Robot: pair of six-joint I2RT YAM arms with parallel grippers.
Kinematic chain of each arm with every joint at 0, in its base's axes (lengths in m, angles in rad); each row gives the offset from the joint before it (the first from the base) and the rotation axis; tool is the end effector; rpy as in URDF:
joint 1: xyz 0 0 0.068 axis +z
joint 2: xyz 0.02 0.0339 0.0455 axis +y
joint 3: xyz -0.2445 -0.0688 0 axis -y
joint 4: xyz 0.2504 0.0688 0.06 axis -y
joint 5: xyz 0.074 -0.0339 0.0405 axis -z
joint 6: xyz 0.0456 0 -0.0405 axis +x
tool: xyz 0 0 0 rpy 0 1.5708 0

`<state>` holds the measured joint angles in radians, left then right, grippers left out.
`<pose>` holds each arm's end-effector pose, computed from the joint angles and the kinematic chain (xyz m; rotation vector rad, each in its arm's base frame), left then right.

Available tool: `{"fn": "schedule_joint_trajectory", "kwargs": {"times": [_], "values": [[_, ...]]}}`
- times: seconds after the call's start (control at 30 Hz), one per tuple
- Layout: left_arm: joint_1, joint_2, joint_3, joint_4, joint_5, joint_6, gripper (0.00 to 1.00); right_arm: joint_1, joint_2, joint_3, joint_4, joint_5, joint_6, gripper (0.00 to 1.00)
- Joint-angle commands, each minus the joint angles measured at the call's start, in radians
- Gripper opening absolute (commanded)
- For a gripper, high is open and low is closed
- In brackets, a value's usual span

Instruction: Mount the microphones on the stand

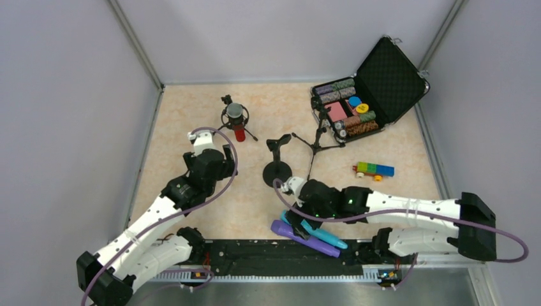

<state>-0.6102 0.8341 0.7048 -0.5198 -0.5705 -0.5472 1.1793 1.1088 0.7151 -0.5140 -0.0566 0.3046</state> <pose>0.1791 -0.0952 0.2539 -0.2375 2.0915 -0.0543 0.0888 0.2218 0.1975 -1.1292 2.3550 0.6620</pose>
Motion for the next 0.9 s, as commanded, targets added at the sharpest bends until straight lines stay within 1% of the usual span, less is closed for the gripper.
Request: {"fn": "schedule_joint_trajectory", "kwargs": {"times": [0.0,0.13,0.33,0.53,0.63,0.87], "values": [[0.002,0.008,0.0,0.026,-0.032,0.014,0.98,0.116,0.089,0.065,-0.002,0.166,-0.026,0.92],[0.002,0.023,0.007,0.021,-0.037,0.016,0.98,0.178,0.173,0.084,-0.004,0.269,-0.015,0.99],[0.003,0.054,0.025,0.0,-0.048,0.02,0.98,0.22,0.287,0.099,-0.013,0.386,-0.013,0.99],[0.002,0.075,0.039,-0.015,-0.072,0.021,0.98,0.22,0.351,0.091,0.016,0.404,-0.019,0.99],[0.003,0.079,0.051,-0.034,-0.081,0.02,0.97,0.218,0.381,0.106,0.017,0.439,0.002,0.98],[0.002,0.056,0.054,-0.042,-0.083,0.016,0.97,0.148,0.399,0.126,0.018,0.494,0.046,0.97]]}}
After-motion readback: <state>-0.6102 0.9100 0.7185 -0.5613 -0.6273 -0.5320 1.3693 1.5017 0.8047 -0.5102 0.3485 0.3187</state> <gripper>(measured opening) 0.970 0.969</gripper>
